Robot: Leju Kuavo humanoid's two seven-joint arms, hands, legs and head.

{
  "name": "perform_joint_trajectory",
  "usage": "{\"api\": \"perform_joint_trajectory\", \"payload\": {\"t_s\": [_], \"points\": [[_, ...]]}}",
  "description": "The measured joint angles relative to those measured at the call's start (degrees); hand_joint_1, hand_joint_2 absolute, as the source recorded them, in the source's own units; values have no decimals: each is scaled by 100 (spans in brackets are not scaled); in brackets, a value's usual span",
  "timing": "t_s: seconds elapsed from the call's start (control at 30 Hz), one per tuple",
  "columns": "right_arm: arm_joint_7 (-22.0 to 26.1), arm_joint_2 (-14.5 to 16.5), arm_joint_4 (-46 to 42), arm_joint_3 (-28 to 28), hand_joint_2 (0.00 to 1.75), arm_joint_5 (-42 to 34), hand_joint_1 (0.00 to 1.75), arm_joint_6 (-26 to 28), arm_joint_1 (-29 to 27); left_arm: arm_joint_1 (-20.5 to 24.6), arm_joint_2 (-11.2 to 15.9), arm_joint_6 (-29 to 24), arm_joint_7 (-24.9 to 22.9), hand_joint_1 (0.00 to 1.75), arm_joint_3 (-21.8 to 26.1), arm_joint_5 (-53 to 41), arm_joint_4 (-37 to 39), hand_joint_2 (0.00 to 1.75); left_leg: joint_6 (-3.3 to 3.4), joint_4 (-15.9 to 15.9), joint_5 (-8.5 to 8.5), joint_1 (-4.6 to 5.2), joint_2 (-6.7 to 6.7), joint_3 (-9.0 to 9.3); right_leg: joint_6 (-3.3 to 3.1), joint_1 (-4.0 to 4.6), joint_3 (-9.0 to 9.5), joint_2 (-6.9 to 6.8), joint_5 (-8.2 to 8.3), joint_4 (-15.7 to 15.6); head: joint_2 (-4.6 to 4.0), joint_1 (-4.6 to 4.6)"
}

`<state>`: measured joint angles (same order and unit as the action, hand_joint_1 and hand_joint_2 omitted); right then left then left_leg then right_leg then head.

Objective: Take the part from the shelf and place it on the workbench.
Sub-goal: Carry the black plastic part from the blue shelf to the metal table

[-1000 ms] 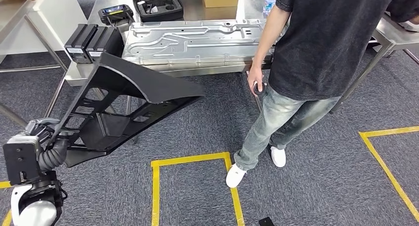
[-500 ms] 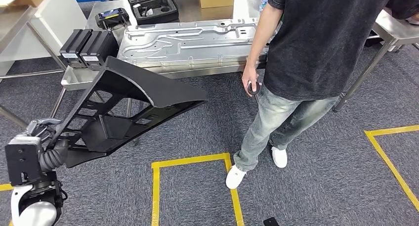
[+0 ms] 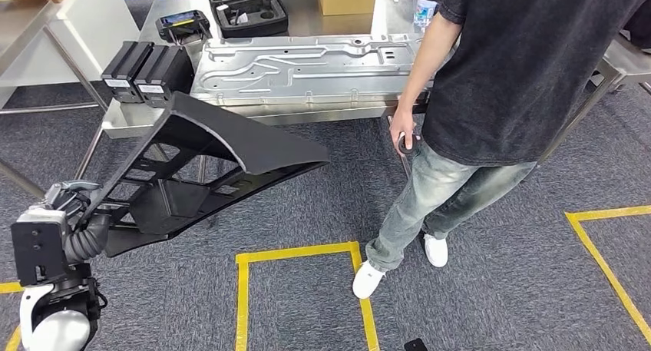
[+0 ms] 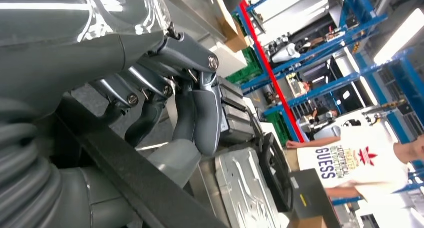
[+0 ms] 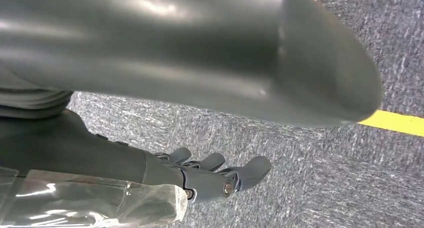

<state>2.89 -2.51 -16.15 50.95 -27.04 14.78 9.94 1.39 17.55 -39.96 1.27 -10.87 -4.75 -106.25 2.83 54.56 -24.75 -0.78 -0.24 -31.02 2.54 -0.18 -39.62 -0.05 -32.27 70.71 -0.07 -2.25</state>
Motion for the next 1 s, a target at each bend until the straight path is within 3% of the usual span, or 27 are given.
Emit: {"api": "perform_joint_trajectory", "payload": {"t_s": [0.03,0.07,0.13,0.2,0.23,0.37,0.4,0.47,0.5,0.53,0.57,0.6,0.67,0.7,0.73,0.87,0.93,1.0], "points": [[0,-1,0,0,0,-1,0,1,-8,0,0,0,0,175,-8,-1,0,175,3,1,-17,-2,-7,14,9,-7,-128,-1,9,164,0,1],[0,-3,0,0,0,-1,0,1,-14,0,0,1,0,175,-16,-1,0,175,-3,1,-37,-6,-18,38,14,-16,-141,-1,132,98,0,1],[0,-13,0,0,0,-2,0,2,-18,5,0,1,0,175,-36,-2,0,175,-41,0,-93,-18,-40,109,10,-36,148,1,590,-624,0,3],[1,-19,0,0,0,-3,0,2,-15,23,0,1,0,175,-54,-3,0,175,-106,6,-160,-8,-60,164,-24,-31,460,8,859,-1311,0,3],[2,-18,0,0,0,-5,0,2,-15,32,0,1,1,175,-64,-5,0,175,-139,0,-184,-3,-66,177,-54,-17,526,11,876,-1454,0,2],[9,-19,0,-1,0,-15,0,0,-11,48,5,1,-2,175,-84,-15,-7,175,-258,91,-310,-27,-57,171,-213,-4,601,12,819,-1530,-1,-8],[14,-21,0,-1,0,-16,0,0,-8,56,13,0,-4,175,-84,-16,-9,175,-276,341,-428,-31,-48,60,-250,-14,636,10,807,-1545,-1,-14],[21,-26,0,-3,0,-17,0,-3,-9,64,34,-1,-13,175,-85,-15,-13,175,-294,1181,-752,-32,-36,-378,-300,-8,698,9,758,-1550,0,-26],[22,-26,0,-3,0,-17,0,-7,-13,59,40,-1,-17,175,-87,-11,-13,175,-301,1580,-860,-31,-36,-616,-310,-1,733,10,731,-1550,0,-27],[22,-25,0,-3,0,-17,0,-11,-17,53,44,0,-20,175,-89,-10,-13,175,-304,1804,-865,-29,-36,-781,-313,3,774,10,699,-1550,0,-28],[22,-25,0,-2,0,-17,0,-15,-20,51,45,-1,-22,175,-91,-9,-13,175,-302,1780,-747,-29,-35,-829,-309,6,823,11,665,-1550,0,-29],[22,-23,0,-2,0,-17,0,-16,-21,52,47,-1,-23,175,-92,-8,-13,175,-293,1501,-525,-29,-31,-754,-299,6,881,12,629,-1551,0,-30],[24,-21,0,-2,0,-17,0,-20,-15,59,59,-1,-24,175,-92,-8,-13,175,-258,632,-57,-14,-3,-418,-258,17,994,14,546,-1551,0,-32],[25,-20,0,-2,0,-17,0,-24,-9,63,68,0,-26,175,-92,-9,-14,175,-232,307,73,0,9,-287,-228,28,1031,15,504,-1555,0,-31],[25,-20,0,-2,0,-18,0,-28,-4,67,78,1,-28,175,-92,-10,-14,175,-203,138,115,18,16,-217,-196,36,1055,17,467,-1563,0,-30],[28,-19,0,-2,0,-17,0,-37,6,71,94,-1,-51,175,-92,-30,-17,175,-49,66,70,13,-28,-115,-66,23,1074,13,391,-1403,0,-19],[31,-14,0,-2,0,-17,0,-42,15,84,96,0,-65,175,-95,-38,-19,175,11,60,35,7,-31,-42,-15,5,820,12,147,-904,0,-10],[30,-10,0,-1,0,-17,0,-51,12,92,97,0,-79,175,-103,-40,-20,175,43,61,-20,11,-32,7,17,0,328,11,-140,-126,0,-4]]}}
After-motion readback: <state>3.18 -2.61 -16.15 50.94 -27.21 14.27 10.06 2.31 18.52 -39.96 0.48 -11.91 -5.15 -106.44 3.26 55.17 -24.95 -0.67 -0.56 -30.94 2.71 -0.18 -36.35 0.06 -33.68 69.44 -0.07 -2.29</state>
